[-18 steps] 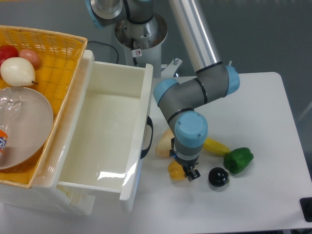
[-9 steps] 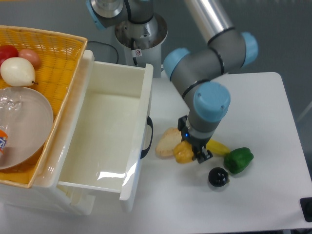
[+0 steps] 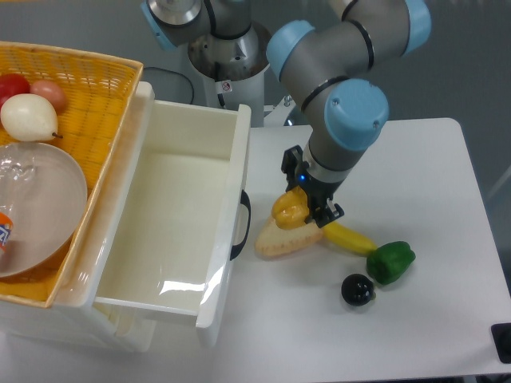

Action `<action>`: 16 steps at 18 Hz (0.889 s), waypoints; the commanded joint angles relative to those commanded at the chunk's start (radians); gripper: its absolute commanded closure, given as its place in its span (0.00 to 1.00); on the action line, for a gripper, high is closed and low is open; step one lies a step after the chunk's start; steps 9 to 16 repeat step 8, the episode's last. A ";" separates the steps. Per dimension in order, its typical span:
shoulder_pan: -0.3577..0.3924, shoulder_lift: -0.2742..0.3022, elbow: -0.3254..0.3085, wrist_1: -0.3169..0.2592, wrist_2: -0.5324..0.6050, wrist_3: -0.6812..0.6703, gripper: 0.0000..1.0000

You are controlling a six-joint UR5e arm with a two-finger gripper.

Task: Pick up the yellow pepper
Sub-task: 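Lift the yellow bell pepper up off the table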

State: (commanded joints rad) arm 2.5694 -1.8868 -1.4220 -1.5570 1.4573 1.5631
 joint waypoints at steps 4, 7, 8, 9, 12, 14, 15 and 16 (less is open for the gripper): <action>0.011 0.000 -0.008 0.000 0.000 0.003 0.87; 0.014 0.002 -0.011 0.002 0.000 0.003 0.87; 0.014 0.002 -0.009 0.002 0.000 0.002 0.87; 0.014 0.002 -0.009 0.002 0.000 0.002 0.87; 0.014 0.002 -0.009 0.002 0.000 0.002 0.87; 0.014 0.002 -0.009 0.002 0.000 0.002 0.87; 0.014 0.002 -0.009 0.002 0.000 0.002 0.87; 0.014 0.002 -0.009 0.002 0.000 0.002 0.87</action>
